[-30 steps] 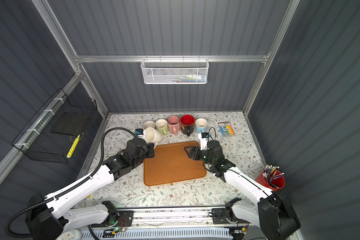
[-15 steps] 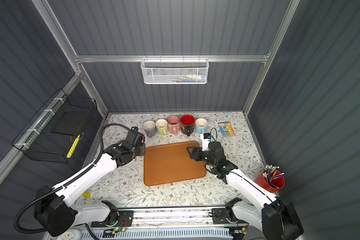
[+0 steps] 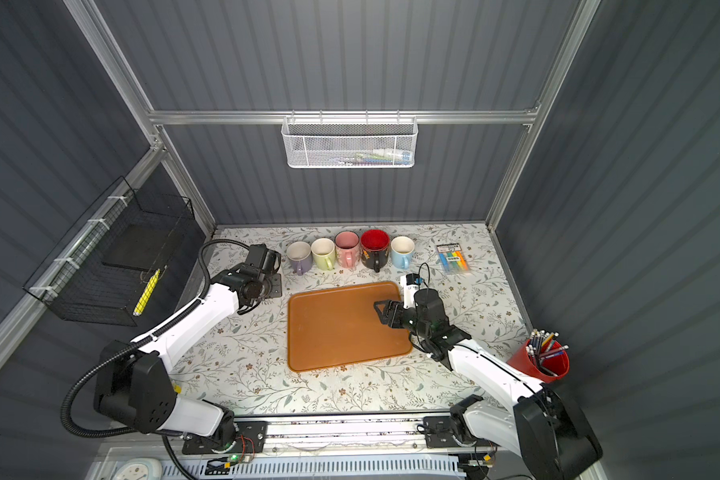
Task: Turn the mug right side up
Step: 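Carry the white mug upright with left gripper toward the lilac mug while right gripper releases, then lower the white mug upright beside the lilac mug with the left gripper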
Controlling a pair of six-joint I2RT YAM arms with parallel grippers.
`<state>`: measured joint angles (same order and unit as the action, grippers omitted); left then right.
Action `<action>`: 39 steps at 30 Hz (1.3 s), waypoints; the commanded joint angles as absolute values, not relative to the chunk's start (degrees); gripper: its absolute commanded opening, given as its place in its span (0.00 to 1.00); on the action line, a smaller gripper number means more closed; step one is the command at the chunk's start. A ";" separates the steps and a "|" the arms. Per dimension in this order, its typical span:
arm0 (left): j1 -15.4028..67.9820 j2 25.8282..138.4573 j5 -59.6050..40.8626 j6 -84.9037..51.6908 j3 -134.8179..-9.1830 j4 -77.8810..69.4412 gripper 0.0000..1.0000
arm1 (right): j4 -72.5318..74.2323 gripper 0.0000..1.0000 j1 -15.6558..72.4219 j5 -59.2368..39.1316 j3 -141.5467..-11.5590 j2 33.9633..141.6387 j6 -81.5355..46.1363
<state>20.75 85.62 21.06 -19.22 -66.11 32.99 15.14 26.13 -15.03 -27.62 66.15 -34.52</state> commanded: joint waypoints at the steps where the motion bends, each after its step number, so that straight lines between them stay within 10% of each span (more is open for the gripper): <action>1: 18.94 87.12 20.25 -17.54 -69.64 29.17 0.00 | 17.90 0.70 26.36 -15.99 -27.13 67.82 -35.85; 39: 14.41 109.45 16.80 -16.61 -86.48 25.23 0.00 | 19.25 0.69 27.04 -21.23 -30.42 76.22 -35.44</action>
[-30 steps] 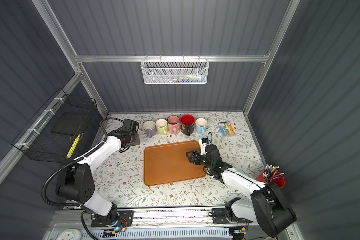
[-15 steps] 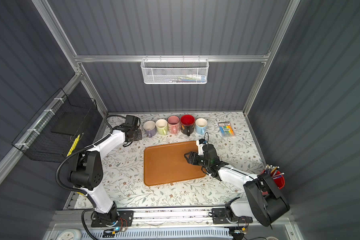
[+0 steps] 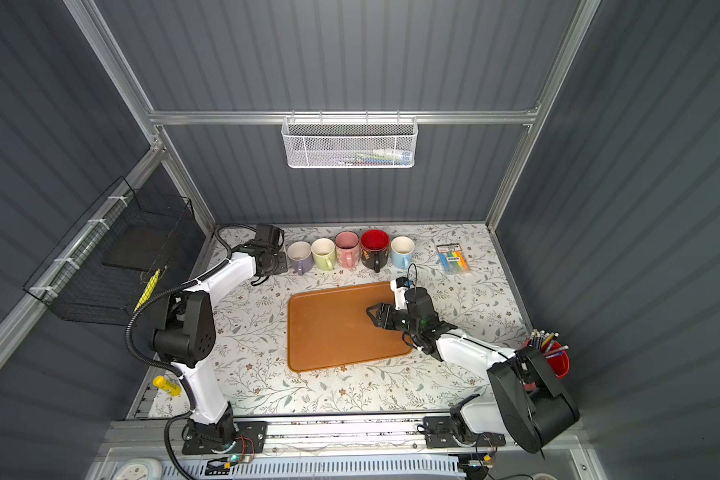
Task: Turn the mug right side up
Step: 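Lower the white mug upright beside the lilac mug with the left gripper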
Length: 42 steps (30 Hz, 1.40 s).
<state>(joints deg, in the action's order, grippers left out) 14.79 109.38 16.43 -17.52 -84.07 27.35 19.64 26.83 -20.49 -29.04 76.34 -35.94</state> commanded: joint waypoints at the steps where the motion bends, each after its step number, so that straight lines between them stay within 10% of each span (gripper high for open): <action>1: 14.41 109.62 16.81 -16.62 -86.53 25.16 0.00 | 19.25 0.69 27.02 -21.36 -30.55 76.34 -35.45; 42: 13.97 112.32 16.77 -18.02 -83.97 23.84 0.06 | 19.42 0.70 27.00 -22.68 -30.69 77.09 -36.10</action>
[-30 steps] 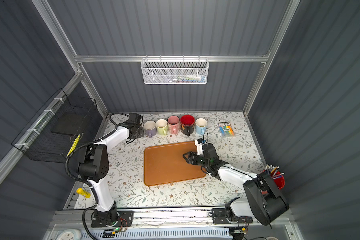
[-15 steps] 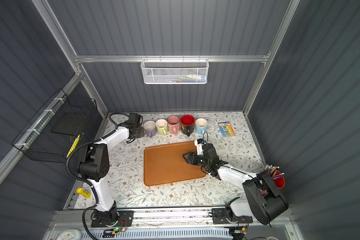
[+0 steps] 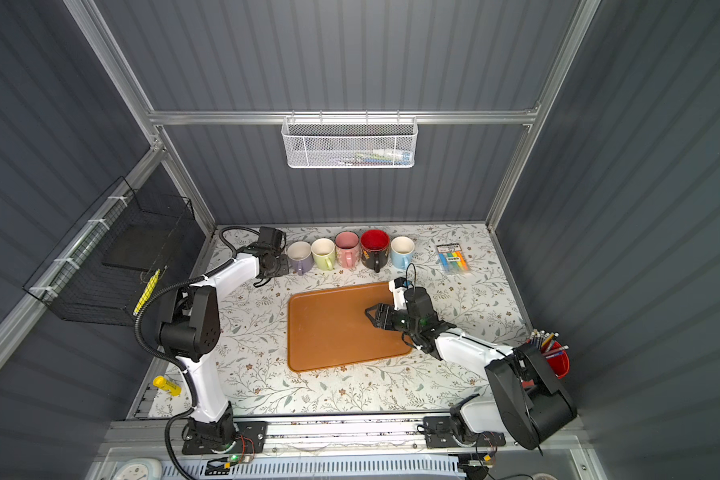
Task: Turn the mug right side up
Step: 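Lower the white mug upright beside the lilac mug with the left gripper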
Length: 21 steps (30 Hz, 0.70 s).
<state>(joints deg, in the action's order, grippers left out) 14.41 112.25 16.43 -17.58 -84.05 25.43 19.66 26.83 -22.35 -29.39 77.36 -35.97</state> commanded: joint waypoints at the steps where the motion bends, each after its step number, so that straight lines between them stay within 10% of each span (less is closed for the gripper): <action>1: 13.97 112.28 17.02 -18.19 -83.98 23.96 0.07 | 19.34 0.70 27.04 -22.73 -30.72 77.00 -36.06; 21: 13.97 109.69 18.15 -18.76 -83.58 25.15 0.41 | 18.37 0.70 27.04 -22.85 -30.45 75.11 -35.83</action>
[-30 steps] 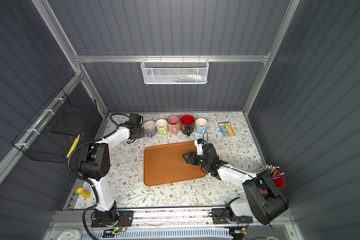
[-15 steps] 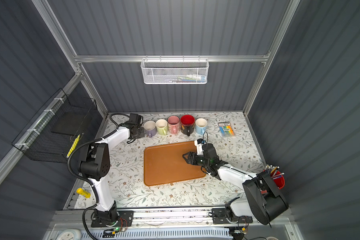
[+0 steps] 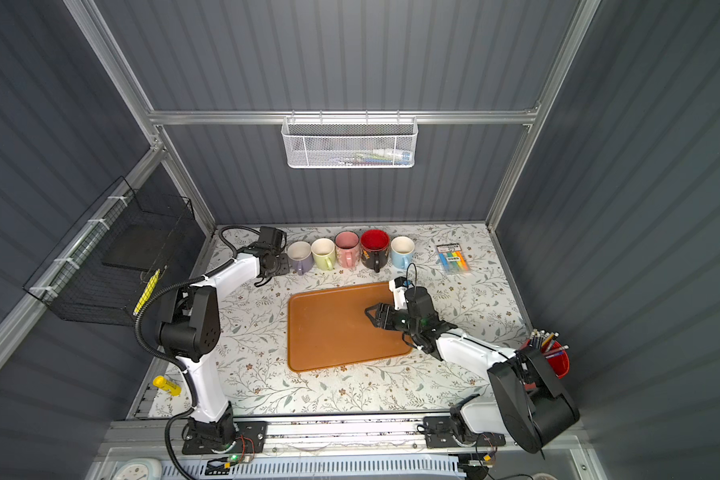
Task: Turn the mug right side up
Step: 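Lower the white mug upright beside the lilac mug with the left gripper, then open the left gripper and lift it away from the white mug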
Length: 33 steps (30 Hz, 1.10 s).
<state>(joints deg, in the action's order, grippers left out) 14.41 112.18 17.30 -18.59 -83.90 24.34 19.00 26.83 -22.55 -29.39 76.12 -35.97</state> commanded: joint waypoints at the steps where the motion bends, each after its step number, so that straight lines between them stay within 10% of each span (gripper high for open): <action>1: 13.97 109.53 18.21 -18.80 -83.58 25.26 0.41 | 18.28 0.70 27.00 -22.93 -30.48 75.01 -35.77; 33: 14.06 94.17 17.79 -17.01 -82.72 30.42 0.67 | 10.55 0.78 26.68 -14.56 -30.70 60.88 -28.79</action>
<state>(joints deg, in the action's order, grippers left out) 14.41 97.41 17.93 -17.91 -83.79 27.77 13.19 26.81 -18.35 -29.39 64.31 -31.99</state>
